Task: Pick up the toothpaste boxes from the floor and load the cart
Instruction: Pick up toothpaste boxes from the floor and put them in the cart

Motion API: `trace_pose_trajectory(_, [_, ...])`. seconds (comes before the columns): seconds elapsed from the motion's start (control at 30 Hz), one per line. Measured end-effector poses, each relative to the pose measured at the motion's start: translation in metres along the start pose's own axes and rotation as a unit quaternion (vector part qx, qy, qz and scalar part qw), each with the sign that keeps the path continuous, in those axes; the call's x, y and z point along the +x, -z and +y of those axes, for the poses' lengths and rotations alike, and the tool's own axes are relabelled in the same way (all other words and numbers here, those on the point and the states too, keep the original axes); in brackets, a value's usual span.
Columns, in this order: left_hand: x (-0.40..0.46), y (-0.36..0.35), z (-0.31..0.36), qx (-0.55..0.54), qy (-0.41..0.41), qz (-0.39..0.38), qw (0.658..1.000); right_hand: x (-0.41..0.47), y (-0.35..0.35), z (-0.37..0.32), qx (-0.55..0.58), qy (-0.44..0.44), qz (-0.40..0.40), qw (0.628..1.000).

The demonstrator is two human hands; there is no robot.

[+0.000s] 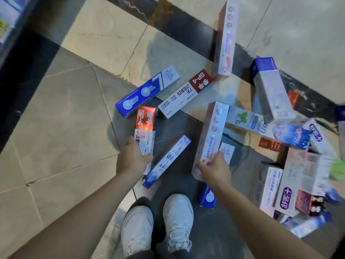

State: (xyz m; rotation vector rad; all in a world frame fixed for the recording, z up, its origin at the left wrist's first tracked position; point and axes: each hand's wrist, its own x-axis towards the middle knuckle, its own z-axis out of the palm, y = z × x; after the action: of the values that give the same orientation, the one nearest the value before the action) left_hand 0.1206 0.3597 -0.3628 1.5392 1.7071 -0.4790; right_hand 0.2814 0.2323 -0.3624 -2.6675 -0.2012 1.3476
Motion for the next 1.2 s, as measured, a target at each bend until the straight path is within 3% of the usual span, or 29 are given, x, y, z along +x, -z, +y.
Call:
trace_pose_trajectory(0.33, [-0.137, 0.152, 0.051, -0.099, -0.068, -0.009, 0.993, -0.126, 0.137, -0.049, -0.047, 0.091, 0.006, 0.995])
trace_pose_trajectory(0.7, [-0.358, 0.33, 0.09, -0.113, -0.122, 0.002, 0.986, -0.36, 0.308, -0.086, -0.066, 0.137, 0.03, 0.988])
trace_pose_trajectory(0.97, [-0.491, 0.382, 0.085, -0.103, -0.163, 0.002, 0.981, -0.504, 0.373, -0.044, -0.067, 0.143, 0.052, 0.986])
trace_pose_trajectory(1.2, [-0.551, 0.381, 0.083, -0.108, -0.218, -0.014, 0.97, -0.559, 0.401, -0.011, -0.026, 0.158, 0.096, 0.982])
